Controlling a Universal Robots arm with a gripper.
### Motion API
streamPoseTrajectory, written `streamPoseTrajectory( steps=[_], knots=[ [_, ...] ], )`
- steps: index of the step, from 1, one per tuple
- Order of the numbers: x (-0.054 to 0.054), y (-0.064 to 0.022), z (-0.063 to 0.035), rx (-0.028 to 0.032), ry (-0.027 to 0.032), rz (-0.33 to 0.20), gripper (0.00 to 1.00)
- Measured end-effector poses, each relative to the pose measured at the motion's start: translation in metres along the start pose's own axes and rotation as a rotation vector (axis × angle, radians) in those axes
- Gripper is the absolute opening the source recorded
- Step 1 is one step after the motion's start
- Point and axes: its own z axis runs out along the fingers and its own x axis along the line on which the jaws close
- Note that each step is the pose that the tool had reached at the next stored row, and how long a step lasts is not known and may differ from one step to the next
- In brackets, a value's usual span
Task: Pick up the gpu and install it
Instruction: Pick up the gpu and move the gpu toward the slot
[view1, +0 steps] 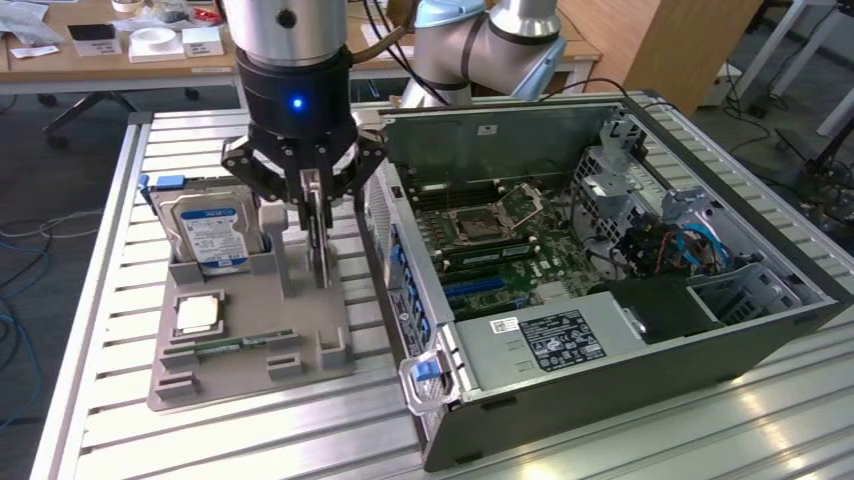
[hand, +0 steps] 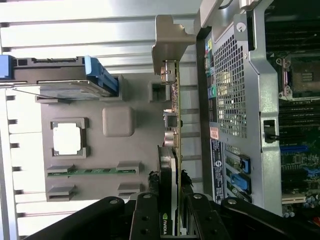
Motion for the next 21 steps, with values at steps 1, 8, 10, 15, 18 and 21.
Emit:
streamPoseTrajectory(
  steps=[1,8,10,15,18,21],
  knots=[
    [0.000,0.0001,-0.0017,0.0000,0.0000,0.000,0.27],
    [0.000,0.0009,-0.0168,0.0000,0.0000,0.000,0.27],
    [0.000,0.0012,-0.0205,-0.0001,-0.0001,0.000,0.27],
    [-0.001,0.0022,-0.0286,-0.0001,-0.0001,0.000,0.27],
    [0.000,0.0040,-0.0304,-0.0003,-0.0005,0.000,0.27],
    [0.000,0.0056,-0.0327,0.0000,-0.0007,0.000,0.27]
  ],
)
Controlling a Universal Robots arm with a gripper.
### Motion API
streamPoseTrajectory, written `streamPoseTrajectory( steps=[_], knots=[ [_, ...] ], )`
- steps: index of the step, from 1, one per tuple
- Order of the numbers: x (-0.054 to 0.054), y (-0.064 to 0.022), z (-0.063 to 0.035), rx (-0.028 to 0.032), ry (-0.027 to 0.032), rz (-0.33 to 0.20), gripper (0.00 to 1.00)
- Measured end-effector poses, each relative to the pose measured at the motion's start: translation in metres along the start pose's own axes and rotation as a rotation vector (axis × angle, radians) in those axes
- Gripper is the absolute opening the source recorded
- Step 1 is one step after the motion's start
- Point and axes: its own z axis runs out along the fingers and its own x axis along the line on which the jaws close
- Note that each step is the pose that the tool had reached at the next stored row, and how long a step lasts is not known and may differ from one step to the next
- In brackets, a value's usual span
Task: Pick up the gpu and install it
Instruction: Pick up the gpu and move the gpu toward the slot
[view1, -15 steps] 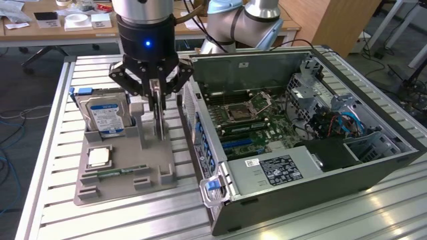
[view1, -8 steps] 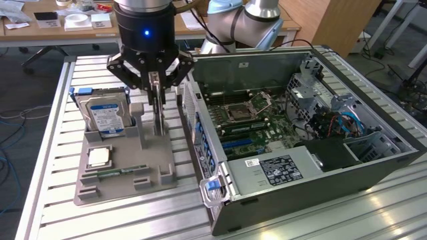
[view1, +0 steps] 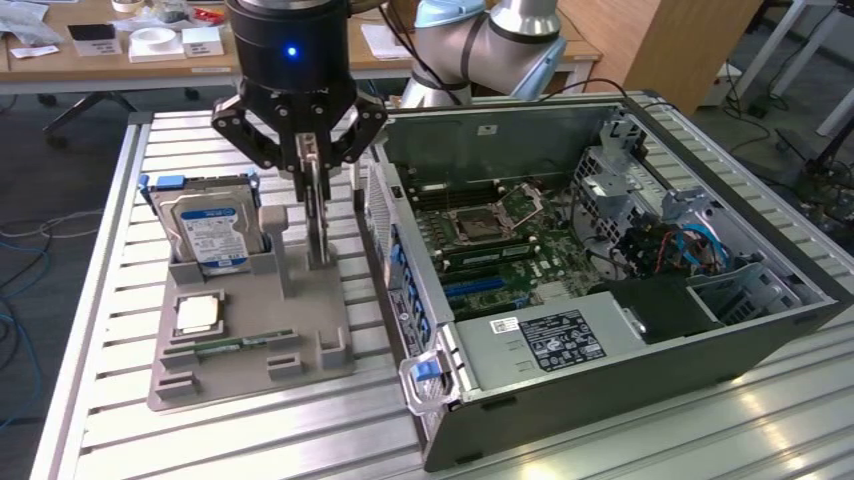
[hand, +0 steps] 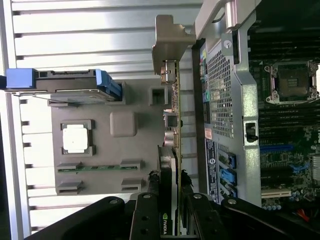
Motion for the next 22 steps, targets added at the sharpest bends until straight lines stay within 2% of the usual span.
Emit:
streamPoseTrajectory(
  steps=[9,22],
  knots=[
    [-0.0001,0.0013,-0.0062,-0.0003,-0.0001,0.000,0.27],
    [-0.0001,0.0015,-0.0093,-0.0004,-0.0003,0.000,0.27]
  ],
)
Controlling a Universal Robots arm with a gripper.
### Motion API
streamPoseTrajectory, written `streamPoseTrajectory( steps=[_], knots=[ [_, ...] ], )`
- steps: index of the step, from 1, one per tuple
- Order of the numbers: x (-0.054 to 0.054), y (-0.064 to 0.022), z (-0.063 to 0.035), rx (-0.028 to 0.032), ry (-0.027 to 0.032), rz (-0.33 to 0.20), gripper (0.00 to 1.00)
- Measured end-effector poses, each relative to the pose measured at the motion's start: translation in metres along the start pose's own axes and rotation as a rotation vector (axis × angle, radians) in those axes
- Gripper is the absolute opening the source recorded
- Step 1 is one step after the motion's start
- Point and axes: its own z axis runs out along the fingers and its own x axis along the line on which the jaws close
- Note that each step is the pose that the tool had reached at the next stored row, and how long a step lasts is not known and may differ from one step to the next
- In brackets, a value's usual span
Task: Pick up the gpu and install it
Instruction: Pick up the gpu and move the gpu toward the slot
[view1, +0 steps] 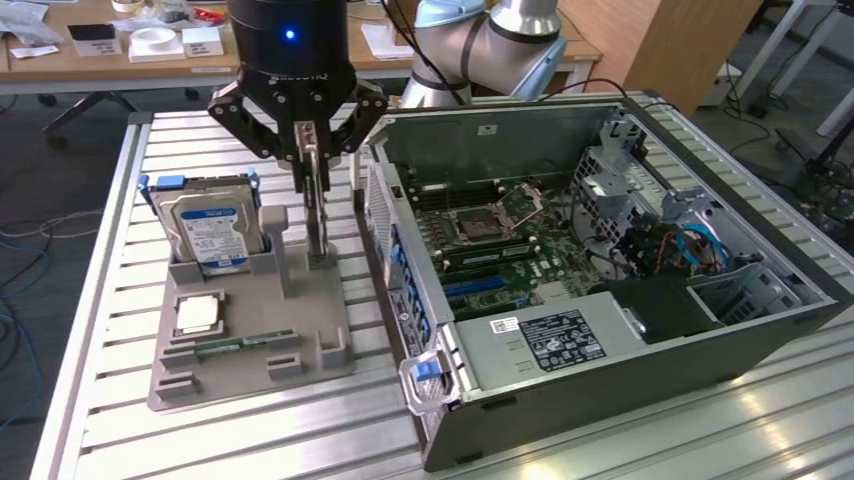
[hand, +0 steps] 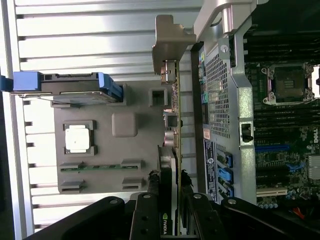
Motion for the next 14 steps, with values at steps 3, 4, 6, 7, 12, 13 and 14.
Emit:
streamPoseTrajectory(
  steps=[3,4,6,7,12,13,14],
  knots=[
    [0.0000,0.0000,-0.0001,0.0001,0.0001,0.000,0.27],
    [0.0000,0.0000,-0.0001,0.0002,0.0001,0.000,0.27],
    [-0.0001,0.0000,-0.0001,-0.0001,0.0002,0.000,0.27],
    [-0.0006,0.0001,-0.0002,-0.0002,0.0003,0.000,0.27],
    [-0.0046,0.0004,-0.0011,-0.0051,0.0006,0.000,0.27],
    [-0.0057,0.0005,-0.0012,-0.0071,0.0006,0.000,0.27],
    [-0.0070,0.0006,-0.0014,-0.0086,0.0006,0.000,0.27]
  ],
)
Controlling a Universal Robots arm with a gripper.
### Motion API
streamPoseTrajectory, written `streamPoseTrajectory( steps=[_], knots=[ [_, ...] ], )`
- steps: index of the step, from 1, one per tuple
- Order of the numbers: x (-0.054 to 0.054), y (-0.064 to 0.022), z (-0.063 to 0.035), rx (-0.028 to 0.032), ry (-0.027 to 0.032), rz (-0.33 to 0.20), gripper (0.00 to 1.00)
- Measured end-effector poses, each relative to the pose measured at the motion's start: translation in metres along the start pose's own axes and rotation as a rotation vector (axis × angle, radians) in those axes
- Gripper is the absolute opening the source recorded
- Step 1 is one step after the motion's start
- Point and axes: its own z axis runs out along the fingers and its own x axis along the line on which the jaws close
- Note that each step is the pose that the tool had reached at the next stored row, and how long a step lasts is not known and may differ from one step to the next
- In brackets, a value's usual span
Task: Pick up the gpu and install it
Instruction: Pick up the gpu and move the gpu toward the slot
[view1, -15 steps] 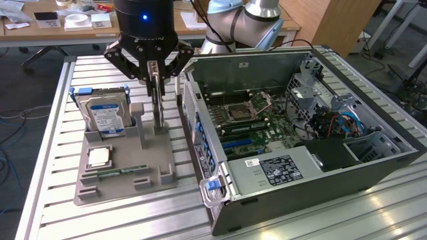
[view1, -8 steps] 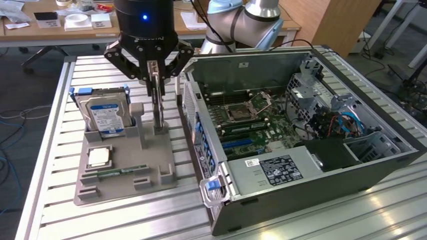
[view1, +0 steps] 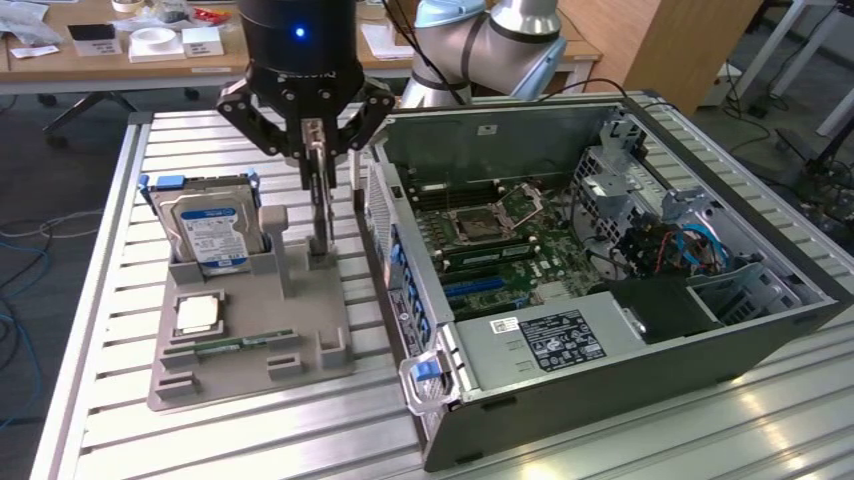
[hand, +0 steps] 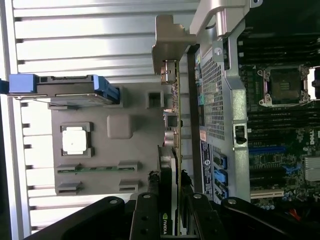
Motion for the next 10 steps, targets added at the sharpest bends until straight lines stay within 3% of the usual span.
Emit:
streamPoseTrajectory(
  steps=[10],
  knots=[
    [-0.021,0.0016,-0.0010,-0.0108,0.0009,0.000,0.27]
  ],
)
